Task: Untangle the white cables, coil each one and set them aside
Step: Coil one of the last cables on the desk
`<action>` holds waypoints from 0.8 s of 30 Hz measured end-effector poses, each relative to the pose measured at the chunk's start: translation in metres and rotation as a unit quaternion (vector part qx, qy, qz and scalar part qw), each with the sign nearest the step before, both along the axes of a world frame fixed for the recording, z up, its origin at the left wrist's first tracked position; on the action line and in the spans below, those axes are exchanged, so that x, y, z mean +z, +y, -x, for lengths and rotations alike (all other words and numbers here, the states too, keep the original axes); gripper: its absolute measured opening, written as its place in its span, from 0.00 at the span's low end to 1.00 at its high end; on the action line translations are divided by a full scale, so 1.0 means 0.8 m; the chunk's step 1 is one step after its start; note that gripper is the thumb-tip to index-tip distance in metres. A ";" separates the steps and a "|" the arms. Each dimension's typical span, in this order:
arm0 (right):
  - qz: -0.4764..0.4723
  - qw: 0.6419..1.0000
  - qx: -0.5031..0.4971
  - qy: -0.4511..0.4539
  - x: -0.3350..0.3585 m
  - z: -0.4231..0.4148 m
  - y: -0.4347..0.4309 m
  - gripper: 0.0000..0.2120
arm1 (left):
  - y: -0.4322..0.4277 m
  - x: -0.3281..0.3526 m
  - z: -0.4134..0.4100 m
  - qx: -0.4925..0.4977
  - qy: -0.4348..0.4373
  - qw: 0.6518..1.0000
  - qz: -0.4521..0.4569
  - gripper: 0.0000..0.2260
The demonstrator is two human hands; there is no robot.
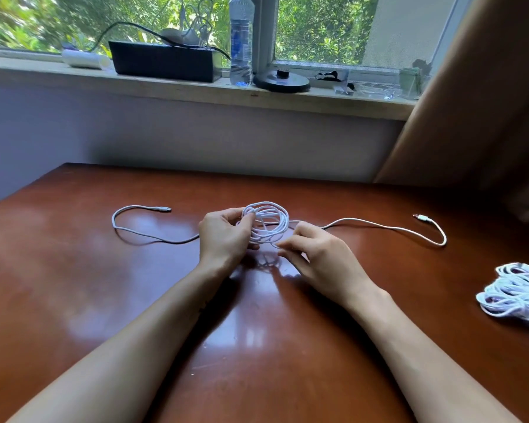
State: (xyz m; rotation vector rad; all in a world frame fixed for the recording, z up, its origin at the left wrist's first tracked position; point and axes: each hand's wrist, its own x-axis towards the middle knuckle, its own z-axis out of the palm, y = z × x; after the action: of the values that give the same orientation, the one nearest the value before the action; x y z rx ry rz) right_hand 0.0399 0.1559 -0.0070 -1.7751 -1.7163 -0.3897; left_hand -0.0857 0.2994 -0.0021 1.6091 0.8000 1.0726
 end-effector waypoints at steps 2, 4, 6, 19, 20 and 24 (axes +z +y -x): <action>-0.047 0.996 -0.013 -0.070 0.003 0.004 0.003 0.09 | 0.000 -0.001 0.002 0.003 0.017 1.000 -0.021 0.06; -0.076 0.990 -0.015 -0.114 0.005 0.006 0.005 0.08 | 0.000 0.000 0.002 -0.004 0.025 0.999 -0.027 0.06; -0.079 0.990 -0.010 -0.119 0.005 0.007 0.005 0.07 | -0.003 -0.001 0.001 -0.015 0.041 0.998 -0.041 0.06; -0.099 0.974 -0.181 0.088 0.005 0.011 0.000 0.07 | -0.030 -0.005 -0.013 -0.143 0.050 0.976 -0.157 0.07; -0.105 0.971 -0.191 0.102 0.004 0.010 0.002 0.08 | -0.031 -0.006 -0.014 -0.145 0.049 0.974 -0.169 0.08; -0.089 0.947 -0.228 0.207 0.007 0.002 0.001 0.07 | -0.044 -0.004 -0.014 -0.162 0.037 0.964 -0.206 0.13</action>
State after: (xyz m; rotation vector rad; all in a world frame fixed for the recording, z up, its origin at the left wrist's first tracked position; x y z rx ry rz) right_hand 0.0383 0.1568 -0.0014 -1.9435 -0.9464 -0.3214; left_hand -0.0744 0.2645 -0.0055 2.0566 0.3494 0.9841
